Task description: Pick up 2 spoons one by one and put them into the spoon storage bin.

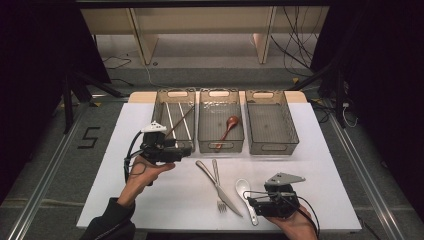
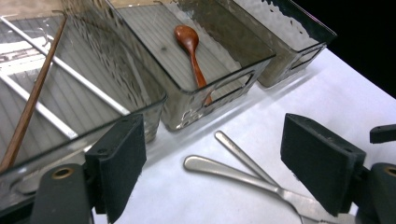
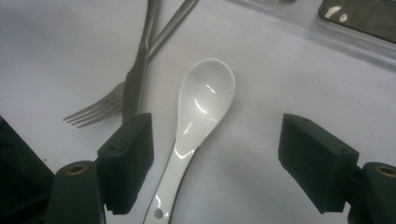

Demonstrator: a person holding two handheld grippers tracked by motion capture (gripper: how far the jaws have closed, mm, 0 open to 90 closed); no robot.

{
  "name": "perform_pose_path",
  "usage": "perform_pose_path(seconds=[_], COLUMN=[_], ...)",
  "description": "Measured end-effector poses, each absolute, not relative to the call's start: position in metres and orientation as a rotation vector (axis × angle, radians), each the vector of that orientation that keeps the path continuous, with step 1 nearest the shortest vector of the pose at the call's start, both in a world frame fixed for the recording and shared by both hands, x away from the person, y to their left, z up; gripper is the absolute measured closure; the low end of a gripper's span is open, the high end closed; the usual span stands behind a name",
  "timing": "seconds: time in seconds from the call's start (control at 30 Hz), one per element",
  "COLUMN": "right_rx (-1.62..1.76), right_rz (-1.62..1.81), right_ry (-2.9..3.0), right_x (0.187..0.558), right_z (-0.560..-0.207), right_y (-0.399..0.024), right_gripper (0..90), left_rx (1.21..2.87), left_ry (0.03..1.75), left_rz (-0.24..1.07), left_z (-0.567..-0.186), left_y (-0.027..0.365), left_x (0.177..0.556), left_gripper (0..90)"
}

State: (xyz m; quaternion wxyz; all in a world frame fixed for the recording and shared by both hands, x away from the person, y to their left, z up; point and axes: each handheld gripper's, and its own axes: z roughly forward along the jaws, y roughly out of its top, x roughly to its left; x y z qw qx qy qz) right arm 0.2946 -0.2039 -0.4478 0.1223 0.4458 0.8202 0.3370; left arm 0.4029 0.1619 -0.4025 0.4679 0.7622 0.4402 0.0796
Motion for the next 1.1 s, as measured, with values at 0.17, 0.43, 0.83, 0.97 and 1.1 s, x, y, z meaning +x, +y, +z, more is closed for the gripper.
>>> perform_pose_path(seconds=[0.17, 0.43, 0.83, 0.97, 1.1], right_rx=[1.315, 1.305, 1.283, 1.278, 1.273], right_rz=[0.942, 0.867, 0.748, 0.718, 0.679], right_ry=[2.408, 2.464, 2.540, 2.558, 2.571], right_x=[0.296, 0.296, 0.294, 0.294, 0.294], right_z=[-0.450, -0.455, -0.464, -0.466, -0.469], right_y=[-0.202, -0.191, -0.176, -0.174, -0.173], right_gripper=[28.2, 30.7, 37.4, 41.0, 45.1], left_rx=[1.852, 1.848, 1.838, 1.835, 1.850], left_ry=[1.075, 1.070, 1.045, 1.039, 1.028], left_rz=[0.206, 0.225, 0.229, 0.230, 0.237], left_z=[-0.414, -0.430, -0.442, -0.443, -0.444], left_y=[0.172, 0.184, 0.190, 0.190, 0.189], left_x=[0.391, 0.371, 0.354, 0.350, 0.348], left_gripper=[21.4, 21.3, 20.8, 20.8, 20.8])
